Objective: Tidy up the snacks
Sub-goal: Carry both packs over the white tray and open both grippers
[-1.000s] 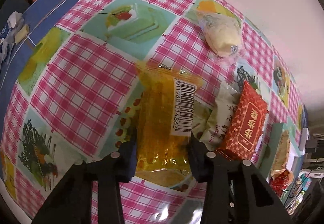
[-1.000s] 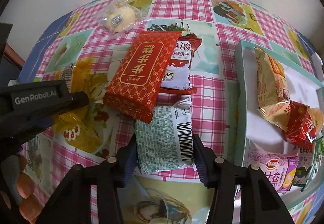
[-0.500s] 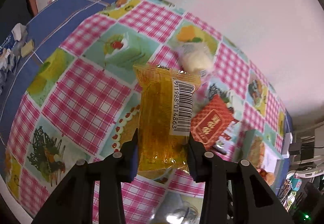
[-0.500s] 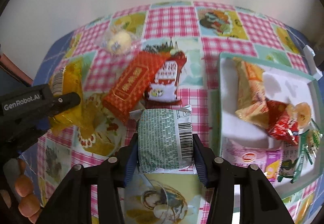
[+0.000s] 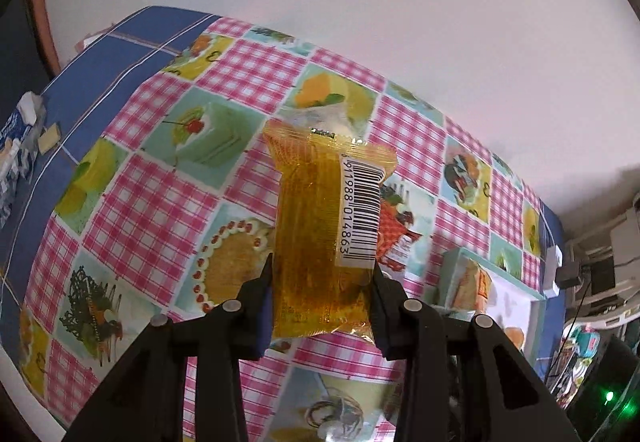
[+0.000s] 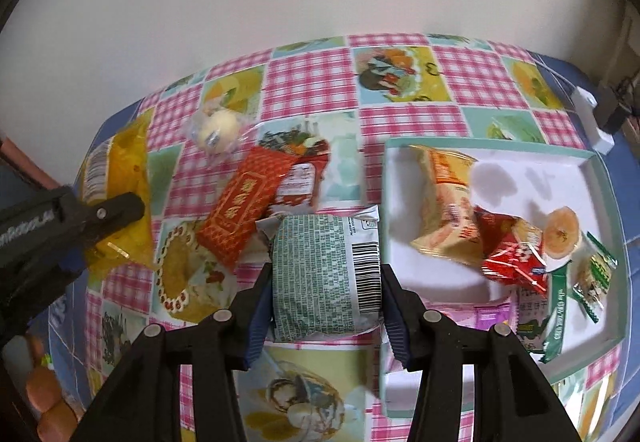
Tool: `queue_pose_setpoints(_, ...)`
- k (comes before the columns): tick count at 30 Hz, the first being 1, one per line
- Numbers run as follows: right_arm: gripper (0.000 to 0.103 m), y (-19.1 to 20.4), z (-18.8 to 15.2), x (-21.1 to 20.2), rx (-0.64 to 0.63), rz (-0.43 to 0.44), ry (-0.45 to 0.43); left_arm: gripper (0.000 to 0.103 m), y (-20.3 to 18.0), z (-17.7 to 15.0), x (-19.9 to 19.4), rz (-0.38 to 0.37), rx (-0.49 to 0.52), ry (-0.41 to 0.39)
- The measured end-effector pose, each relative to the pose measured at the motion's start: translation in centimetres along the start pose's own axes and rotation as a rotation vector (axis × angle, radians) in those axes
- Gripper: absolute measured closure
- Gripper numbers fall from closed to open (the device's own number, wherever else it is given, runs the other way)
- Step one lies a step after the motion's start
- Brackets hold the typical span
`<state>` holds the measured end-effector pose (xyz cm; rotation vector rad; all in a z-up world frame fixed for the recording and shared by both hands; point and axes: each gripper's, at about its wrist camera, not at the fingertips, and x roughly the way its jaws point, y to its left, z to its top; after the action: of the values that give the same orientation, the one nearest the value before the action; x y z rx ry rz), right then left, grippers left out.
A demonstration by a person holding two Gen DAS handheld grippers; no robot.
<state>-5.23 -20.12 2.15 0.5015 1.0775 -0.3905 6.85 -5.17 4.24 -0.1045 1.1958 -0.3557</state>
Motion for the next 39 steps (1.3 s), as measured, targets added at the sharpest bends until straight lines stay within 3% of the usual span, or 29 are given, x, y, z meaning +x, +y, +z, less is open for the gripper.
queue_pose_setpoints(10,0.051,-9.1,0.9,-1.4,0.22,-0.072,-0.033,0.062,-7.1,-2.2,1.4,-0.073,0.173,0.034)
queue_pose_setpoints(15,0.051,-14.1,0.8,-2.2,0.326,-0.108,-0.048,0.062,-10.6,-3.6,3.0,-0.074,0.263,0.046)
queue_pose_setpoints(20,0.051,-17.5,0.5,-2.5,0.4,-0.126,-0.051,0.062,-12.9,-4.7,6.1,-0.018,0.345,0.063)
queue_pose_setpoints(28,0.051,-20.7,0.1,-2.3,0.474,-0.154,-0.051,0.062,-15.5,-6.8,9.0,0.023,0.454,0.062)
queue_pose_setpoints(39,0.051,-23.1,-0.7,-1.9,0.548,-0.178,-0.034,0.062,-18.7,-10.0,10.5,-0.009,0.577,0.109)
